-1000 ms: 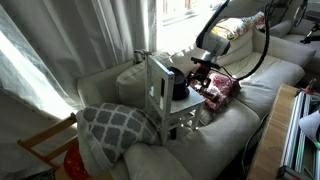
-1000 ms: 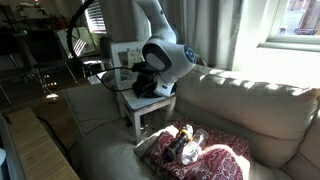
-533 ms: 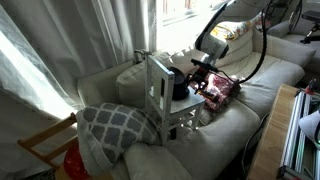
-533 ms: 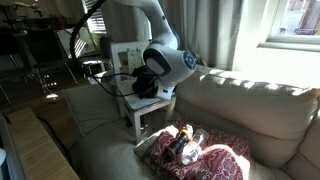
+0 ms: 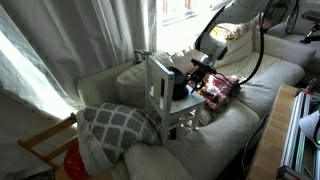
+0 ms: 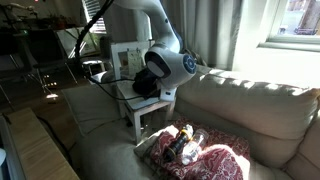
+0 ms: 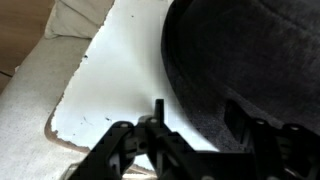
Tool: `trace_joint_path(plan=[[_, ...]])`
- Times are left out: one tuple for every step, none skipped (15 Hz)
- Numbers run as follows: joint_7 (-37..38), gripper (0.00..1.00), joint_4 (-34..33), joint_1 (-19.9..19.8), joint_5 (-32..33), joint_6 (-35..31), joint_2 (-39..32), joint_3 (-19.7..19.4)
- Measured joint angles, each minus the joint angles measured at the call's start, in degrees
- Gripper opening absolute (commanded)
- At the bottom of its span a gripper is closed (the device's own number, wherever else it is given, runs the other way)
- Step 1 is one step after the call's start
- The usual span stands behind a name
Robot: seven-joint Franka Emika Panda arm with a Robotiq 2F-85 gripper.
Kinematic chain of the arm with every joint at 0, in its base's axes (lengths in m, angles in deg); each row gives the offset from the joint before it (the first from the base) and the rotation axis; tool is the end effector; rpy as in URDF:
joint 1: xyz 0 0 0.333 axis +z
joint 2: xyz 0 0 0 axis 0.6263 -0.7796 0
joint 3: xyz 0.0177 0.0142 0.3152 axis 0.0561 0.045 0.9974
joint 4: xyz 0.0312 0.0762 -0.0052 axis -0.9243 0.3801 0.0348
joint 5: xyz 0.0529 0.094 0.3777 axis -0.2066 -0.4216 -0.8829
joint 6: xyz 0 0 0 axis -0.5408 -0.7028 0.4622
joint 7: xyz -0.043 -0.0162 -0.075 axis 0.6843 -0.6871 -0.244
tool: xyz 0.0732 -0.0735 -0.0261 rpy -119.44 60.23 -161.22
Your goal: Put the hat on the chair upside down
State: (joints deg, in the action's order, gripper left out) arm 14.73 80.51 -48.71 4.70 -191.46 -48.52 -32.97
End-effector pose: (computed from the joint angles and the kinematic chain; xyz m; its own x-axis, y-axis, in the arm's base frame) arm 0.5541 -0.0995 0.0078 0.0755 -0.6587 -0.7486 -0.9902 0.0392 -0.1344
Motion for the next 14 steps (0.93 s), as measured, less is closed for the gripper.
trace_joint_path(plan=[[-0.43, 0.25, -0.11, 0.0, -0.33, -0.19, -0.18, -0.01], [-0.75, 0.19, -0.18, 0.0, -0.57, -0.24, -0.3, -0.04], [-0.97, 0.1, -0.19, 0.0, -0.67, -0.24, -0.32, -0.1], [-1.11, 0.04, -0.19, 0.0, -0.75, -0.25, -0.32, -0.16], [-1.21, 0.01, -0.2, 0.0, -0.78, -0.25, -0.32, -0.22], [-1.3, 0.0, -0.24, 0.0, -0.79, -0.29, -0.33, -0.29], [-1.42, 0.0, -0.36, 0.02, -0.79, -0.39, -0.32, -0.36], [-1.54, 0.0, -0.57, 0.09, -0.75, -0.42, -0.26, -0.46], [-1.59, 0.01, -0.79, 0.24, -0.57, -0.44, -0.09, -0.66], [-1.62, 0.01, -1.03, 0.47, -0.15, -0.45, 0.19, -0.9], [-1.62, 0.01, -1.2, 0.77, 0.69, -0.45, 0.65, -1.18], [-1.61, 0.01, -1.29, 1.18, 1.93, -0.45, 1.28, -1.48], [-1.51, 0.01, -1.29, 1.77, 3.94, -0.44, 2.2, -1.89], [-1.28, 0.01, -1.25, 2.53, 6.42, -0.44, 3.31, -2.3]])
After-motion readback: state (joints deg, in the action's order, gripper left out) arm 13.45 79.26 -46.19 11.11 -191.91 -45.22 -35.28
